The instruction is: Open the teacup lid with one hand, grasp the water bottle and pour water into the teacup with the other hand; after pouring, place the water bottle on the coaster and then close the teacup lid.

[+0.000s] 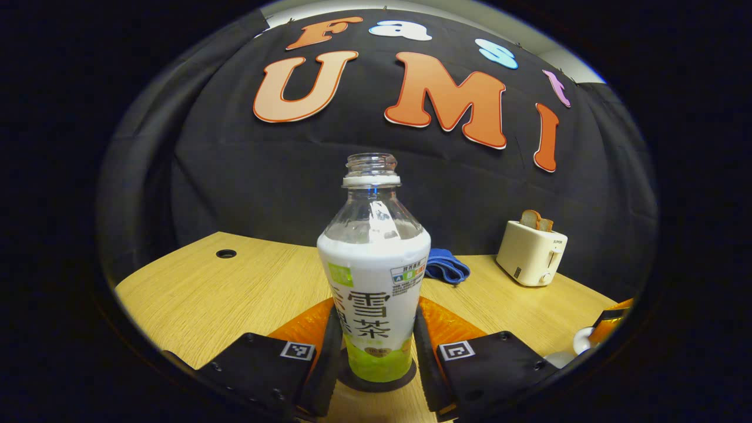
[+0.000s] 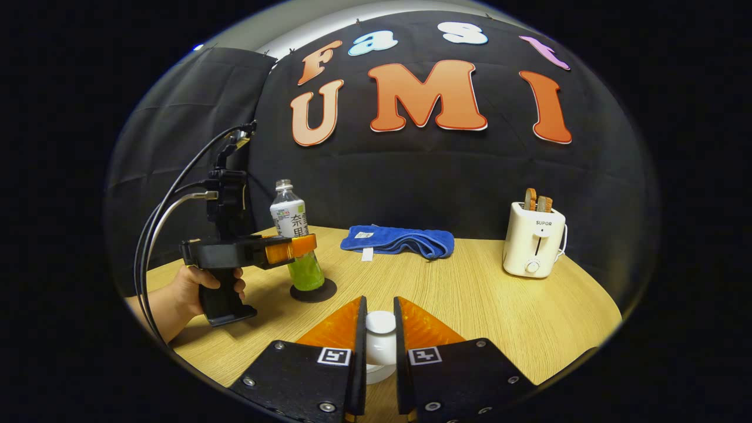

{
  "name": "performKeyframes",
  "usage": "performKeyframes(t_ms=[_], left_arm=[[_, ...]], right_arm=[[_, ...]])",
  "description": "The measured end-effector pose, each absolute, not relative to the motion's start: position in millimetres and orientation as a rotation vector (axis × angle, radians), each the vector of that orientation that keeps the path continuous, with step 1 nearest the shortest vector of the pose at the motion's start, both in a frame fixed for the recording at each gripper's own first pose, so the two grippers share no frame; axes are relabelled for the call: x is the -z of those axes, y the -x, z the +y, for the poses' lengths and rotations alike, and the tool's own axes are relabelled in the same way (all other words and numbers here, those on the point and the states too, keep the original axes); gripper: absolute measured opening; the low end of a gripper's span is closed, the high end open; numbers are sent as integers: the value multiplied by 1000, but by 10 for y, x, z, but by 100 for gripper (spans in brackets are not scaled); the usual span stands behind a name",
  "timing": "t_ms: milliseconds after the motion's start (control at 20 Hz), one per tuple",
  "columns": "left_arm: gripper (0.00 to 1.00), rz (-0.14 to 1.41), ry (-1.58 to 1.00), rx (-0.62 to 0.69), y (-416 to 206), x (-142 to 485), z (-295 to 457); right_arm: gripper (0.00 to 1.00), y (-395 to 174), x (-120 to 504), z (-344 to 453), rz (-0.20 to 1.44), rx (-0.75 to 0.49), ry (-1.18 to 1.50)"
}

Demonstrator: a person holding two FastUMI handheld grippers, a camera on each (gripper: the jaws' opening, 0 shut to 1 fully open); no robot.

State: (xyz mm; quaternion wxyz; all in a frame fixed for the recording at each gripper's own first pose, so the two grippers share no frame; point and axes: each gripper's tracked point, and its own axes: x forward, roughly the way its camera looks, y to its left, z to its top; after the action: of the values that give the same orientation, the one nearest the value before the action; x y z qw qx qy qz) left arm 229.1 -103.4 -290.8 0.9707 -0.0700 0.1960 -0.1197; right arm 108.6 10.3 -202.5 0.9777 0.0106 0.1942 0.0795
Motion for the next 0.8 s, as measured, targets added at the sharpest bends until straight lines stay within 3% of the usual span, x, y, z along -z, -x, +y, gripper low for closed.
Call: performKeyframes(t_ms=[300, 500, 700, 800], left_arm=[[61, 425, 89, 245, -2250, 3014, -1117], [72, 454, 7, 251, -2111, 3167, -1154], [94, 454, -56, 246, -2031, 3190, -1212], [96, 431, -81, 235, -1957, 3106, -1186]], right_arm=[[21, -1092, 2120, 88, 413, -155, -18], [22, -1091, 2122, 124, 413, -161, -24], [22, -1091, 2178, 153, 422, -163, -21], [21, -1095, 2189, 170, 421, -165, -22]])
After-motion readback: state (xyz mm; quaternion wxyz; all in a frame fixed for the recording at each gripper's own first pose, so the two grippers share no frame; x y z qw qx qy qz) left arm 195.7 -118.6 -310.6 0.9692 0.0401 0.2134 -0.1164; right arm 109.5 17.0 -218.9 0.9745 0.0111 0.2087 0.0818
